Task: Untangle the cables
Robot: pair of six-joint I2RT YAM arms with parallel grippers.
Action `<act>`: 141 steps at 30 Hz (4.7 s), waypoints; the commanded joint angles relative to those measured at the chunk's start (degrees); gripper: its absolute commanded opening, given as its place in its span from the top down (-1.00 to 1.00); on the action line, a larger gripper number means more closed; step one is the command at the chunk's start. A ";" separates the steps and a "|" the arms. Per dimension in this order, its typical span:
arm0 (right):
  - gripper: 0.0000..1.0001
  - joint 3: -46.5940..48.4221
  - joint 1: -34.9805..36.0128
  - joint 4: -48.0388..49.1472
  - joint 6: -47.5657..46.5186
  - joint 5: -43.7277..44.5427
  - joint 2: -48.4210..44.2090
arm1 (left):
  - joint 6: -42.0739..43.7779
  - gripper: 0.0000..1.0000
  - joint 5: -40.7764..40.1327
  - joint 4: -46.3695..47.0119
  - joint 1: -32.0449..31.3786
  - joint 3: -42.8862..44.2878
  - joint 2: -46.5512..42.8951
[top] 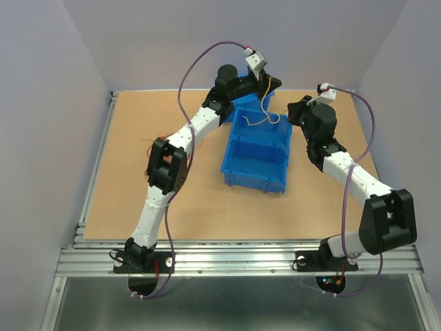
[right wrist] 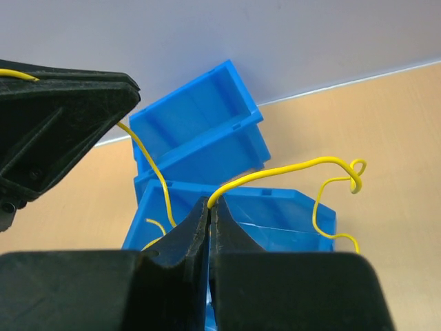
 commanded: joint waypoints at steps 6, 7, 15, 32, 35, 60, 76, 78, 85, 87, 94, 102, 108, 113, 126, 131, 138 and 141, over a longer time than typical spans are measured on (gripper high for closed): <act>0.99 1.08 0.35 4.12 1.95 -11.80 3.88 | 8.37 1.00 1.75 2.53 4.64 -20.45 -9.70; 0.99 1.43 1.48 3.95 2.74 -11.72 4.23 | 9.78 1.00 1.58 2.79 4.64 -22.48 -10.50; 0.99 0.99 3.51 4.30 9.25 -11.54 7.31 | 10.75 1.00 0.88 2.36 6.05 -27.16 -10.77; 0.99 1.87 2.73 -2.12 15.84 -2.23 10.56 | 27.64 0.25 -20.92 -16.18 2.89 -24.70 -13.41; 0.99 2.83 2.02 -2.55 15.75 -1.78 11.18 | 28.08 0.17 -23.29 -21.63 2.01 -20.49 -11.83; -0.26 12.70 4.13 -13.10 6.18 -11.71 13.22 | 31.68 -0.80 -40.44 -10.89 4.90 -57.15 -51.85; -0.65 -8.15 14.84 -6.25 2.14 -11.37 -8.68 | 31.16 -0.98 -41.31 -15.67 15.72 -77.86 -64.83; -0.65 -6.84 19.13 -4.76 0.46 -11.10 -7.11 | 30.89 -0.98 -43.67 -15.58 16.07 -78.31 -62.38; -0.75 4.49 23.29 -6.33 -4.28 -8.39 -0.42 | 31.94 -0.97 -51.77 -9.17 18.26 -79.28 -56.22; -0.75 7.49 23.38 -6.78 -5.25 -7.15 -0.16 | 32.38 -0.97 -52.91 -8.37 19.58 -78.84 -54.29; -0.82 14.69 23.29 -8.53 -6.74 -8.73 2.03 | 30.98 -0.90 -50.02 -11.01 22.05 -75.32 -48.74; -0.66 16.63 23.29 -15.64 -9.29 -7.05 0.11 | 31.33 0.55 -46.68 -13.47 22.57 -72.86 -45.48; -0.47 22.80 23.38 -21.10 -13.78 -4.95 0.20 | 31.68 1.00 -45.89 -9.17 22.84 -74.35 -46.80; -0.46 11.46 23.03 -13.56 -17.21 -2.24 -2.35 | 31.33 1.00 -46.41 -6.97 22.84 -75.93 -49.61; -0.55 5.13 22.94 -12.32 -14.48 -3.72 -3.92 | 34.75 -0.48 -39.12 -7.31 22.75 -80.51 -55.15; -0.60 2.40 22.94 -11.96 -14.13 -3.28 -6.83 | 38.00 -0.48 -37.70 -9.60 22.84 -80.59 -54.19; -0.64 0.03 22.94 -12.05 -15.18 -0.73 -9.56 | 38.54 -0.41 -41.30 -13.46 22.40 -76.82 -45.69; -0.64 -0.50 22.94 -12.14 -15.45 -0.55 -10.18 | 37.92 0.01 -45.08 -15.39 22.22 -73.48 -41.72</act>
